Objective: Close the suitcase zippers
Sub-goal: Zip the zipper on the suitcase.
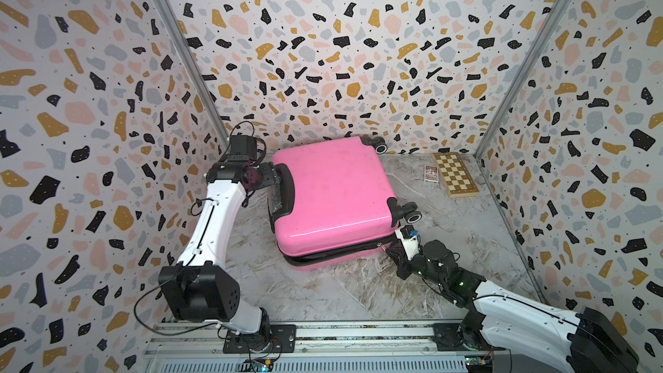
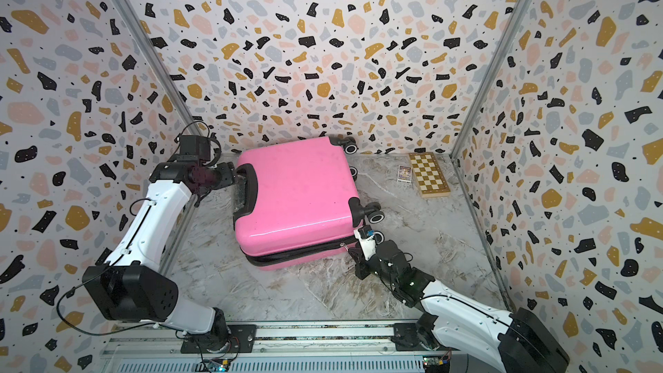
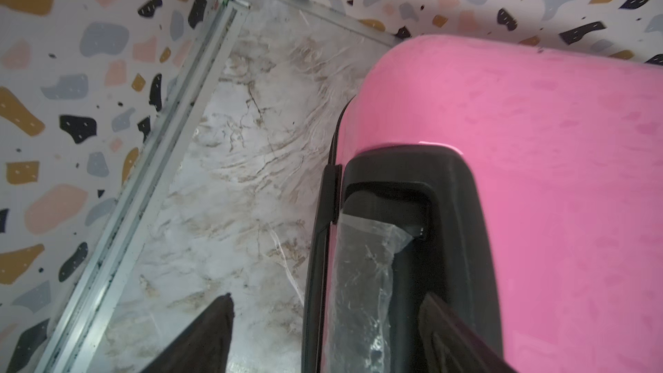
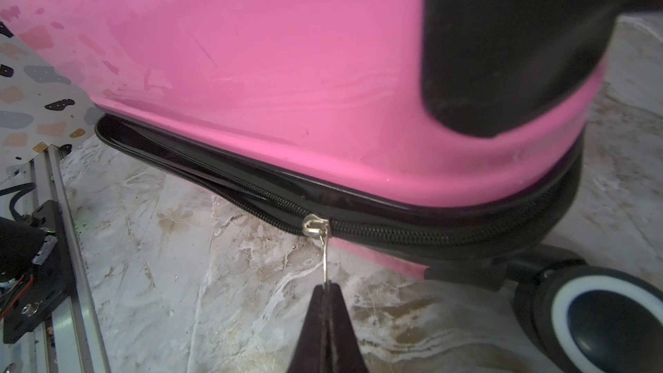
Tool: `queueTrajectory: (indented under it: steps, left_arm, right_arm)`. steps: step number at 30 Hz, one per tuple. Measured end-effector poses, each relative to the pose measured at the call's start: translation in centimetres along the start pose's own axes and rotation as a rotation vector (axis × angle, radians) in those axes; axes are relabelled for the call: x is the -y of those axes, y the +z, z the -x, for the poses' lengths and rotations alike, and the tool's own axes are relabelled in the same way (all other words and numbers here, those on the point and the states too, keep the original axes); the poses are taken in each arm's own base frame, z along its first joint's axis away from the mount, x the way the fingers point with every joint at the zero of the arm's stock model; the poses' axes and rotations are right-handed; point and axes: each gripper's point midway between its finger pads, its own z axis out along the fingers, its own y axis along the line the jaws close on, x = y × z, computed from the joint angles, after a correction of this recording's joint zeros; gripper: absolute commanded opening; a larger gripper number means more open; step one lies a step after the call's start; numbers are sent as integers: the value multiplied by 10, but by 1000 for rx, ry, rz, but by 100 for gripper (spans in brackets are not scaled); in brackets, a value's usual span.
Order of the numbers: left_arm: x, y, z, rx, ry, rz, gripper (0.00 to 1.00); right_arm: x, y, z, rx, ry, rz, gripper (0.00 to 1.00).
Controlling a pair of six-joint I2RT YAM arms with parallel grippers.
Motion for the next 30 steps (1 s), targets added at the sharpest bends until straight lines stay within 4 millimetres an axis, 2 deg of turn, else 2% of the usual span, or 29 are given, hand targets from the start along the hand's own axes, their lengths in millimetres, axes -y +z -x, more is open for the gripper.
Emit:
queueTrajectory:
  steps: [2, 4, 9, 10, 14, 19, 23, 30]
  left_arm:
    - [3, 13, -9, -43, -17, -16, 66]
    - [7, 24, -17, -86, -29, -34, 62]
    - [16, 47, -34, -177, -57, -77, 40]
    - [19, 49, -34, -182, -62, -92, 38]
    - [21, 48, -34, -185, -43, -124, 17]
    - [22, 46, -37, -171, -51, -143, 14]
    - [22, 46, -37, -167, -51, -144, 13]
    - [22, 46, -37, -166, -50, -144, 12]
  right_arm:
    - [0, 0, 0, -2, -3, 0, 0]
    - [0, 1, -1, -4, -4, 0, 0]
    - [1, 2, -3, -14, -10, -2, 0]
    - [1, 3, -3, -15, -11, -2, 0]
    - [1, 5, -5, -23, -16, -4, 0]
    - [4, 10, -8, -46, -19, -11, 0]
    - [7, 15, -9, -62, -21, -10, 13]
    - [14, 19, -7, -70, -27, -11, 29]
